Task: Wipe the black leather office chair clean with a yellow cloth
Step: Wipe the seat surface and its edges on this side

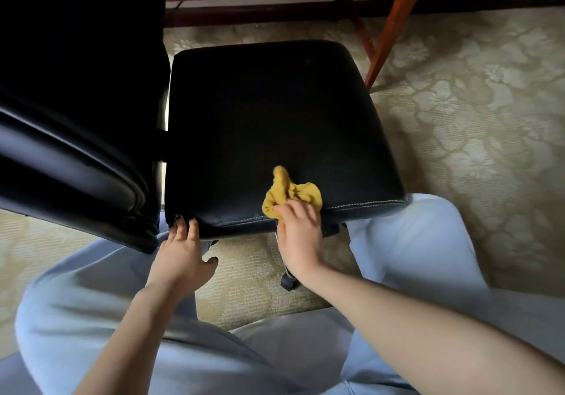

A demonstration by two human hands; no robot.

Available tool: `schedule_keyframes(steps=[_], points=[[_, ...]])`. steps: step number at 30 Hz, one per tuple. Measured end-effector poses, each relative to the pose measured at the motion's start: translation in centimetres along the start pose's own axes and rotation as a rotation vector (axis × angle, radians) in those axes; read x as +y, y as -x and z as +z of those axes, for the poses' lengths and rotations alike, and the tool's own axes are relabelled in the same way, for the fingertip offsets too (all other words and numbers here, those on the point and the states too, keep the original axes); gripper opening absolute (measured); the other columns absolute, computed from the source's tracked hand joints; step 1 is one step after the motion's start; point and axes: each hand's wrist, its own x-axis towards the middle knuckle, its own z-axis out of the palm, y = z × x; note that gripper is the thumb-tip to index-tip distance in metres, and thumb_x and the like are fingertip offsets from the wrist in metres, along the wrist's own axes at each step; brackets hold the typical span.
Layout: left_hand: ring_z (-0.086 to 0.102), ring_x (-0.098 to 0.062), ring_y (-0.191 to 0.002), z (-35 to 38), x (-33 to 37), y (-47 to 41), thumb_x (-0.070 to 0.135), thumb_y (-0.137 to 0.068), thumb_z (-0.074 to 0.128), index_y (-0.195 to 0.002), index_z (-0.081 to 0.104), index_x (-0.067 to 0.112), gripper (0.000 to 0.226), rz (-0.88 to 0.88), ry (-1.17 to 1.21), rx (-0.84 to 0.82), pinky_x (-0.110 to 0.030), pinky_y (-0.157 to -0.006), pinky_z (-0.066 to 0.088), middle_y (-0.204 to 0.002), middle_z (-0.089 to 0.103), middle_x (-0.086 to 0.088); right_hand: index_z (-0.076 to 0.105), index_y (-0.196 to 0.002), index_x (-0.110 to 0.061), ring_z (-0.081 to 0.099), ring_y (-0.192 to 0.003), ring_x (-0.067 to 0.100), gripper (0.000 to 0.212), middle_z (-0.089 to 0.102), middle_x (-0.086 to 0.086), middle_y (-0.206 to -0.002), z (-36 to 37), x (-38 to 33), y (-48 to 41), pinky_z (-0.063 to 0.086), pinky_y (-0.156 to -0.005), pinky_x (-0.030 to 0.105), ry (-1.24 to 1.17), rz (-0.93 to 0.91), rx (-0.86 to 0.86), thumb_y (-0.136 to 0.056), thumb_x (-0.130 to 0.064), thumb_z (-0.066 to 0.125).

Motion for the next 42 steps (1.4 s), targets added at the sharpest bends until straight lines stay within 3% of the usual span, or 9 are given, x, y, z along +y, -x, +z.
schedule_keyframes(steps=[5,11,16,19,25,33,36,38,42], points=[[0.015,-0.032,-0.144,-0.5,-0.2,0.1,0.036,-0.085,0.062,-0.15,0.011,0.004,0.089,0.005,0.008,-0.025,-0.034,-0.113,0.024,-0.157,0.007,-0.02,0.071,-0.102,-0.009,0.061,-0.104,0.035,0.043,0.066,0.012,-0.111,2.0,-2.1,0.1,0.052,-0.088,0.046,-0.075,-0.217,-0.119,-0.065,0.01,0.075],[0.029,-0.031,-0.14,-0.8,-0.5,0.2,0.037,-0.081,0.066,-0.148,0.021,0.009,0.085,0.038,-0.032,-0.058,-0.036,-0.107,0.033,-0.156,0.012,-0.017,0.069,-0.106,-0.002,0.04,-0.135,0.029,0.033,0.057,0.011,-0.134,2.4,-1.4,-0.2,0.029,-0.11,0.046,-0.065,-0.697,-0.49,-0.078,0.013,0.058],[0.033,-0.031,-0.138,-1.6,-0.2,0.3,0.036,-0.082,0.064,-0.148,0.013,0.01,0.088,0.059,-0.122,-0.163,-0.033,-0.106,0.035,-0.158,-0.002,-0.016,0.073,-0.102,-0.009,0.055,-0.122,0.027,0.044,0.063,0.009,-0.125,2.6,0.4,-0.4,0.044,-0.1,0.044,-0.123,-0.652,-0.363,-0.064,0.013,0.075],[0.021,-0.03,-0.143,-1.6,0.3,0.5,0.039,-0.084,0.063,-0.151,0.004,0.009,0.094,0.046,-0.133,-0.184,-0.035,-0.111,0.031,-0.158,-0.006,-0.016,0.074,-0.101,-0.01,0.059,-0.118,0.028,0.042,0.065,0.009,-0.122,2.0,1.1,-0.7,0.05,-0.094,0.047,-0.181,-0.645,-0.327,-0.066,0.013,0.073],[0.006,-0.029,-0.146,-0.8,2.7,1.3,0.047,-0.089,0.055,-0.15,-0.009,0.006,0.097,-0.021,-0.141,-0.235,-0.032,-0.116,0.02,-0.155,-0.017,-0.02,0.075,-0.101,-0.016,0.06,-0.116,0.023,0.034,0.067,0.006,-0.12,-0.4,4.9,-1.6,0.046,-0.097,0.04,-0.146,-0.609,-0.237,-0.07,-0.001,0.073],[0.022,-0.031,-0.142,-0.6,6.9,2.3,0.05,-0.09,0.051,-0.149,-0.011,0.007,0.097,-0.039,-0.11,-0.311,-0.035,-0.11,0.034,-0.156,-0.014,-0.018,0.077,-0.094,-0.014,0.065,-0.109,0.023,0.03,0.07,0.008,-0.11,-3.4,9.4,-2.6,0.046,-0.097,0.04,-0.109,-0.552,-0.203,-0.068,0.001,0.076],[0.026,-0.031,-0.141,-0.5,8.9,2.7,0.049,-0.091,0.05,-0.149,-0.01,0.005,0.094,-0.04,-0.121,-0.323,-0.035,-0.108,0.036,-0.157,-0.01,-0.019,0.078,-0.083,-0.013,0.069,-0.097,0.022,0.027,0.074,0.007,-0.097,-4.8,10.3,-3.1,0.056,-0.084,0.043,-0.101,-0.424,-0.163,-0.065,0.006,0.077],[0.03,-0.03,-0.139,-0.6,10.1,2.7,0.05,-0.092,0.048,-0.15,-0.005,0.006,0.09,-0.045,-0.136,-0.325,-0.036,-0.106,0.038,-0.157,-0.005,-0.019,0.078,-0.082,-0.014,0.069,-0.094,0.025,0.021,0.074,0.007,-0.093,-6.1,10.3,-3.9,0.059,-0.075,0.042,-0.074,-0.309,-0.219,-0.073,0.003,0.069],[0.025,-0.03,-0.14,-1.7,12.5,3.0,0.047,-0.093,0.047,-0.149,0.009,0.006,0.079,0.01,-0.12,-0.316,-0.036,-0.109,0.033,-0.156,0.007,-0.015,0.073,-0.104,-0.025,0.063,-0.1,0.026,0.028,0.07,0.003,-0.107,-8.5,9.8,-5.8,0.052,-0.082,0.032,0.115,-0.13,-0.394,-0.091,-0.018,0.05]])
